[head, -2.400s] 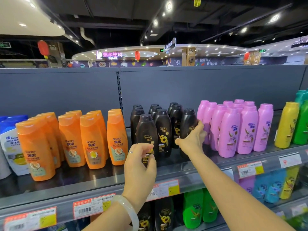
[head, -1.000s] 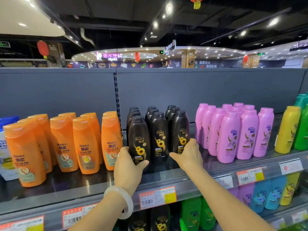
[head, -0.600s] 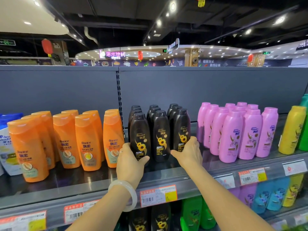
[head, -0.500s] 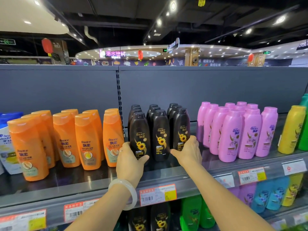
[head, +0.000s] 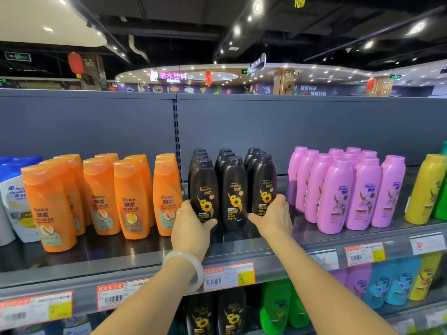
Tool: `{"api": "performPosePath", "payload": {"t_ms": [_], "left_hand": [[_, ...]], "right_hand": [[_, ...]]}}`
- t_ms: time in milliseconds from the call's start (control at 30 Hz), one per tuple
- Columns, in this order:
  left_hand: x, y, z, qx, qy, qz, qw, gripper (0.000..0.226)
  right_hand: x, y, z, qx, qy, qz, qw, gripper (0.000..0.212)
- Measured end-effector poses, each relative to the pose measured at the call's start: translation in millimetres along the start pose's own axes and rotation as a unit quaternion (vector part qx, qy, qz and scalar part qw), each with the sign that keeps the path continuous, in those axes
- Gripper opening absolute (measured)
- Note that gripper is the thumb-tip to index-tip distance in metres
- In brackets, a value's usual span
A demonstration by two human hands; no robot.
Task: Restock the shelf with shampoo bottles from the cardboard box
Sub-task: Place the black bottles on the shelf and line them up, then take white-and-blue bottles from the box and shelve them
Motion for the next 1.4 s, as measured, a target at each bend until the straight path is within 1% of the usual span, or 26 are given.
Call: {"api": "performPosePath", "payload": {"t_ms": [167, 267, 333, 400, 467, 567, 667, 733, 800, 867, 967, 1033, 1133, 1200, 1300, 1400], "left_hand": [[0.9, 3.6, 0.9, -0.002, 0.001, 0.002, 1.0, 0.057], [1.5, 9.3, 4.4, -0.008, 0.023, -0.002, 1.0, 0.064], [-1.8, 15.7, 8.5, -0.017, 0.031, -0.01, 0.999, 0.063], [-7.8, 24.1, 13.7, -0.034, 0.034, -0.03, 0.998, 0.06], [-15.2, 35.2, 18.5, -0.053, 0.034, -0.061, 0.996, 0.056], [-23.3, 57.6, 18.8, -0.049, 0.06, -0.118, 0.99, 0.05], [-26.5, 93.5, 7.4, -0.008, 0.075, -0.162, 0.984, 0.044], [-21.8, 120.9, -5.3, 0.029, 0.079, -0.168, 0.982, 0.043], [-6.8, 148.5, -21.4, 0.076, 0.062, -0.133, 0.986, 0.045], [18.0, 176.9, -39.6, 0.147, 0.034, -0.06, 0.987, 0.054], [64.8, 229.0, -61.0, 0.274, -0.016, 0.041, 0.961, 0.066], [95.2, 264.3, -65.1, 0.321, -0.037, 0.097, 0.941, 0.068], [132.6, 316.0, -66.7, 0.346, -0.04, 0.188, 0.918, 0.068], [149.3, 342.8, -68.8, 0.349, -0.059, 0.223, 0.908, 0.067], [163.3, 371.3, -81.8, 0.361, -0.066, 0.261, 0.893, 0.066], [167.1, 391.1, -104.7, 0.356, -0.065, 0.284, 0.888, 0.067]], "right_hand": [[-0.7, 0.9, 0.3, 0.003, -0.011, 0.001, 1.0, 0.072], [-4.8, 1.9, 1.0, 0.015, -0.03, -0.007, 0.999, 0.08], [-8.3, 3.5, 5.2, 0.013, -0.043, -0.001, 0.999, 0.086], [-9.2, 8.0, 13.3, -0.006, -0.061, 0.024, 0.998, 0.088], [-7.6, 16.9, 25.1, -0.03, -0.085, 0.062, 0.994, 0.083], [-9.5, 37.0, 42.4, -0.057, -0.11, 0.113, 0.986, 0.065], [-28.8, 63.1, 50.7, -0.071, -0.105, 0.143, 0.982, 0.055], [-49.6, 81.3, 52.1, -0.066, -0.087, 0.152, 0.982, 0.051], [-74.7, 98.4, 47.7, -0.048, -0.041, 0.148, 0.987, 0.048], [-106.5, 113.4, 33.6, -0.003, 0.012, 0.114, 0.993, 0.047], [-159.5, 145.4, -0.7, 0.097, 0.057, 0.061, 0.992, 0.053], [-194.7, 176.7, -23.7, 0.166, 0.103, 0.041, 0.98, 0.056], [-249.1, 224.6, -48.4, 0.258, 0.138, -0.001, 0.956, 0.061], [-282.6, 248.2, -57.9, 0.299, 0.154, -0.02, 0.941, 0.061], [-328.8, 265.6, -62.7, 0.335, 0.168, -0.041, 0.926, 0.059], [-376.3, 266.3, -62.0, 0.348, 0.161, -0.068, 0.921, 0.061]]}}
Point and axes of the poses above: each hand's wrist, its own y-axis away from the middle knuckle, its own z-axis out of the back of the hand, x = y × z, the point moved 6 cm from there along -y, towards the middle knuckle, and after that the axes turned 14 degrees about y, right-handed, at the moved point
